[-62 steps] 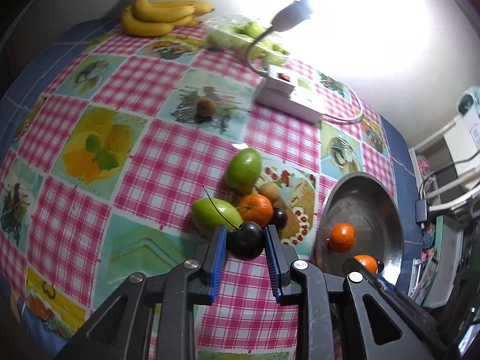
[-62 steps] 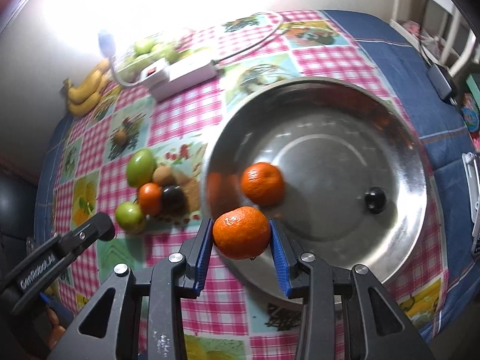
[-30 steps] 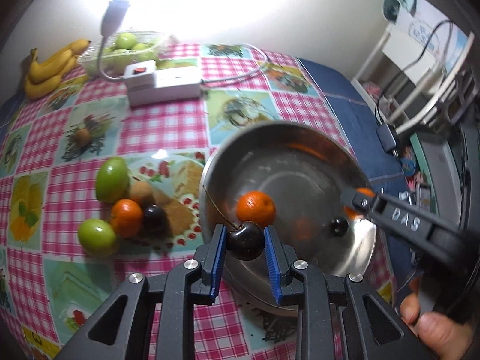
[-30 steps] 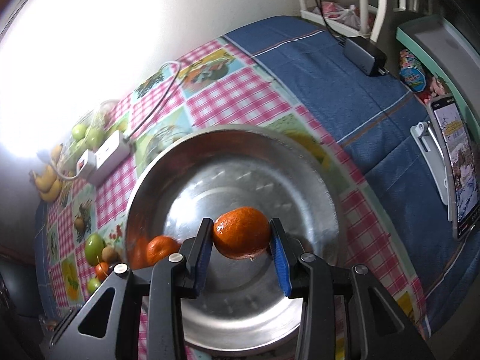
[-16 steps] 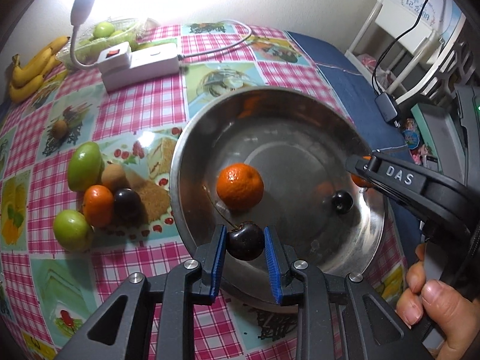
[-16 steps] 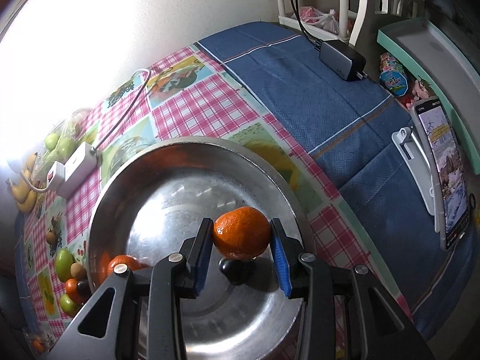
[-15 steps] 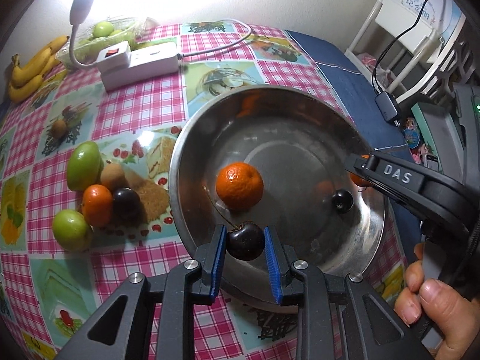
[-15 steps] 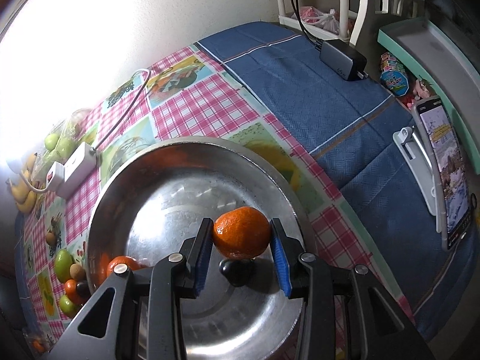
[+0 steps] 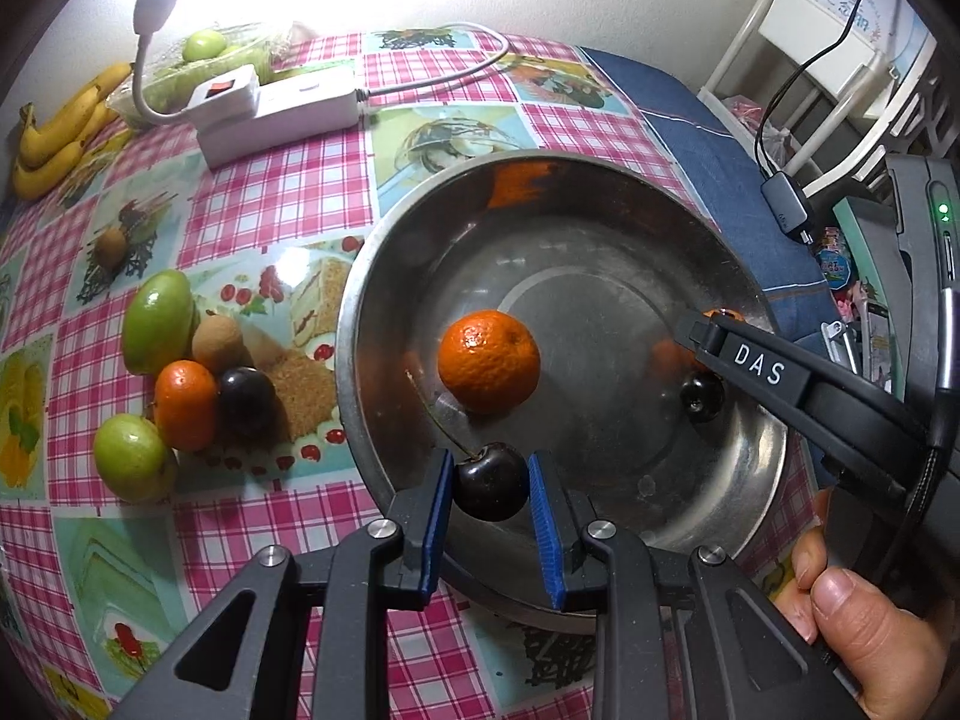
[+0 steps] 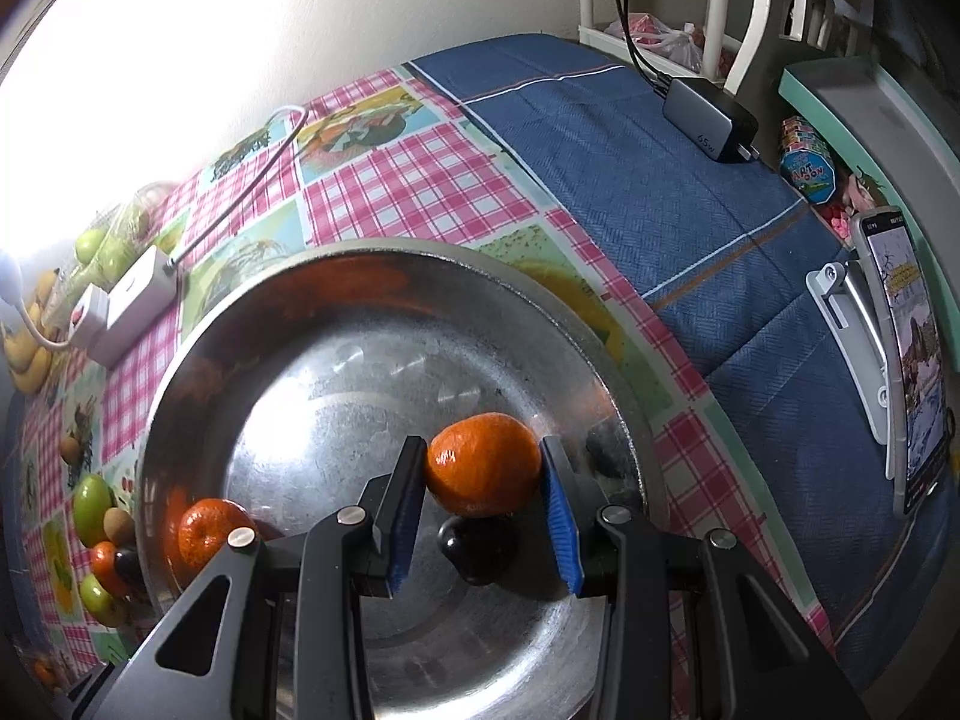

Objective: Organize fruits
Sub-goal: 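Carry the tangerine and cherry into the steel bowl and open both tools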

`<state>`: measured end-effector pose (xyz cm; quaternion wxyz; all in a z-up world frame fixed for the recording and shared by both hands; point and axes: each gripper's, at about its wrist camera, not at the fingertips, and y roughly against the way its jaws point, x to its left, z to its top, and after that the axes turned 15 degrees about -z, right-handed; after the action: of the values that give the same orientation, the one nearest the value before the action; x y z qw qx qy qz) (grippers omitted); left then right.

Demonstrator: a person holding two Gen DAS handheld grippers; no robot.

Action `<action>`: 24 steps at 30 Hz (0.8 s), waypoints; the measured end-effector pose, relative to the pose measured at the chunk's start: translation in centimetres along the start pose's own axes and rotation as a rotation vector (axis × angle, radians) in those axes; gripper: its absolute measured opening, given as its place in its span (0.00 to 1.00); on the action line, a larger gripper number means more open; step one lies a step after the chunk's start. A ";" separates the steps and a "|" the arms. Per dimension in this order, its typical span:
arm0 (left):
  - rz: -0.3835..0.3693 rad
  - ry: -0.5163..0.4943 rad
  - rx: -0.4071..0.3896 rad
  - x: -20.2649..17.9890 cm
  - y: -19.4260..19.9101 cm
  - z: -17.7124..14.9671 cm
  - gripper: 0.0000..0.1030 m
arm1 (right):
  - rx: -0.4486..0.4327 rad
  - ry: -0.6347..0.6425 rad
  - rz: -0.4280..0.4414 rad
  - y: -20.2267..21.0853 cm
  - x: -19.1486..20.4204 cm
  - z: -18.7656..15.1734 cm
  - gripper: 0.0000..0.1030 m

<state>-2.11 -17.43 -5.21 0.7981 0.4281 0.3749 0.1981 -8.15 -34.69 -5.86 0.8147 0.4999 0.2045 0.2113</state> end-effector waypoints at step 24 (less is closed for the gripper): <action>0.014 -0.017 0.011 -0.2 -0.7 0.2 0.30 | 0.022 0.034 -0.037 -0.5 0.5 0.0 0.40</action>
<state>-2.09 -18.05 -5.67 0.7976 0.4366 0.3660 0.1981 -7.60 -34.63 -6.38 0.8092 0.5013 0.2298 0.2026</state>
